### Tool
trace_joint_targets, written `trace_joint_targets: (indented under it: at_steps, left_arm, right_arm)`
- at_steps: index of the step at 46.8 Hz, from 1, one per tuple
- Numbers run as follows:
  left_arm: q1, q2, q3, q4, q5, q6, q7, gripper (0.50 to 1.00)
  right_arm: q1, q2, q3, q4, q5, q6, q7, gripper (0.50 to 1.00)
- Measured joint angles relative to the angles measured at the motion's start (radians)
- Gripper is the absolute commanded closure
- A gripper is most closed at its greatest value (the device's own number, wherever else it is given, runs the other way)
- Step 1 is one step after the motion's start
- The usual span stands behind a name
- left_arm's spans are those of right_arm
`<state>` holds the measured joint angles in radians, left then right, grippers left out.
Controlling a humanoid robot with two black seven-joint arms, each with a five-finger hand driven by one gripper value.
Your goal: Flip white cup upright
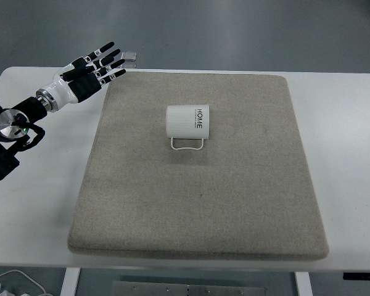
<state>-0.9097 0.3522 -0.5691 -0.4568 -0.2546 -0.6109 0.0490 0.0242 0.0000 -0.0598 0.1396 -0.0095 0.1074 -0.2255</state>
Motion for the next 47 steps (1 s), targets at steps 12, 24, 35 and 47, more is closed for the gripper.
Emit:
trace_joint_targets:
  at_steps: [12, 24, 35, 47]
  left_arm:
    - [-0.004, 0.0, 0.0, 0.001, 0.0, 0.0, 0.0, 0.506]
    - [-0.019, 0.001, 0.011, -0.007, 0.002, 0.0, 0.006, 0.506]
    - [-0.059, 0.008, 0.017, -0.012, 0.004, 0.0, 0.01, 0.506]
    - [-0.105, 0.013, 0.048, -0.012, 0.026, 0.012, 0.016, 0.506]
  right_arm:
    - [0.0, 0.0, 0.0, 0.0, 0.0, 0.0, 0.0, 0.57]
    - [0.0, 0.0, 0.0, 0.0, 0.0, 0.0, 0.0, 0.57]
    - [0.0, 0.0, 0.0, 0.0, 0.0, 0.0, 0.0, 0.57]
    - [0.0, 0.0, 0.0, 0.0, 0.0, 0.0, 0.0, 0.57]
